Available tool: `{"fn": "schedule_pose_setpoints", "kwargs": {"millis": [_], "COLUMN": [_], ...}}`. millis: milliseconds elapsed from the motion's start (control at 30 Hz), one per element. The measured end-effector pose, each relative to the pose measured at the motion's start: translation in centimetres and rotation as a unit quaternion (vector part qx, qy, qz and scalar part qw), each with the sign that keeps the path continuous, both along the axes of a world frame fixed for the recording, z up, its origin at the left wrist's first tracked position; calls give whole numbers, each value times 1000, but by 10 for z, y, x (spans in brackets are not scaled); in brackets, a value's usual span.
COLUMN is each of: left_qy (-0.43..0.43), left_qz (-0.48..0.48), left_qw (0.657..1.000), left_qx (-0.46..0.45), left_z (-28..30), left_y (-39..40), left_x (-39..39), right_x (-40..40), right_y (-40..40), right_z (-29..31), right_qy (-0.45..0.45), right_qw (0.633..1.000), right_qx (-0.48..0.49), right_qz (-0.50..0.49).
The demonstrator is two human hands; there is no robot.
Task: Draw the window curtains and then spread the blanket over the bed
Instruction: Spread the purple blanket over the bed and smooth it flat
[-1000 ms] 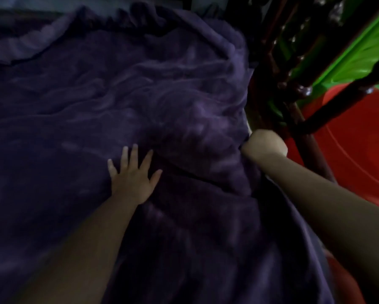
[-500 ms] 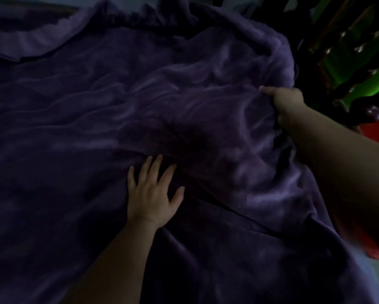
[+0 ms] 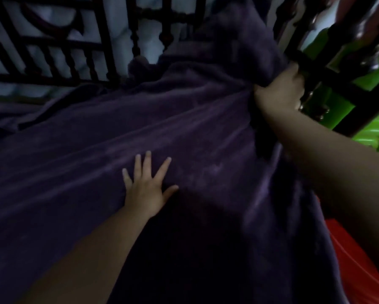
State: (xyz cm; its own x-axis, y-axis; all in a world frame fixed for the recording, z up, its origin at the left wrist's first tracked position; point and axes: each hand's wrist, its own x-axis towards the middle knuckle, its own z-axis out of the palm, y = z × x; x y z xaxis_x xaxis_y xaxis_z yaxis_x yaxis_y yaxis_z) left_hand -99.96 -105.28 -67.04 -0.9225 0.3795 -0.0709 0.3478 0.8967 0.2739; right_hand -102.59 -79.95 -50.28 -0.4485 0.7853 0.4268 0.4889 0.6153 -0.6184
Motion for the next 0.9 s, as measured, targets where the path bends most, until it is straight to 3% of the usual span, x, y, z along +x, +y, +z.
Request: {"fn": "schedule_pose_setpoints", "kwargs": {"millis": [67, 100, 167, 300, 367, 500, 700, 800, 900], "left_qy": [-60, -85, -115, -122, -90, -81, -187, -226, -189], "left_qz": [-21, -33, -38, -20, -13, -15, -79, -184, -190], "left_qw": [997, 995, 989, 987, 991, 992, 979, 952, 947], "left_qx": [-30, -48, -80, -101, -93, -94, -12, -89, -175], "left_z": [-15, -26, -50, -101, -113, -122, -97, -97, -100], "left_y": [7, 11, 17, 20, 20, 22, 5, -22, -29], "left_x": [-9, -11, -12, -6, -8, -15, -3, 34, 62], "right_x": [-3, 0, 11, 56, 73, 83, 80, 78, 79], "right_y": [-1, -4, -17, -55, -66, -64, -55, -57, -71], "right_z": [-38, -61, -113, -218, -250, -287, -295, -293, -284], "right_qy": [-107, -157, -266, -437, -458, -393, -374, -403, -463], "right_qw": [989, 985, 963, 856, 832, 863, 872, 863, 843], "right_qx": [-47, -32, 1, 48, 43, 34, 20, 24, 55], "right_qz": [-92, -71, 44, 273, 311, 315, 316, 305, 267]}}
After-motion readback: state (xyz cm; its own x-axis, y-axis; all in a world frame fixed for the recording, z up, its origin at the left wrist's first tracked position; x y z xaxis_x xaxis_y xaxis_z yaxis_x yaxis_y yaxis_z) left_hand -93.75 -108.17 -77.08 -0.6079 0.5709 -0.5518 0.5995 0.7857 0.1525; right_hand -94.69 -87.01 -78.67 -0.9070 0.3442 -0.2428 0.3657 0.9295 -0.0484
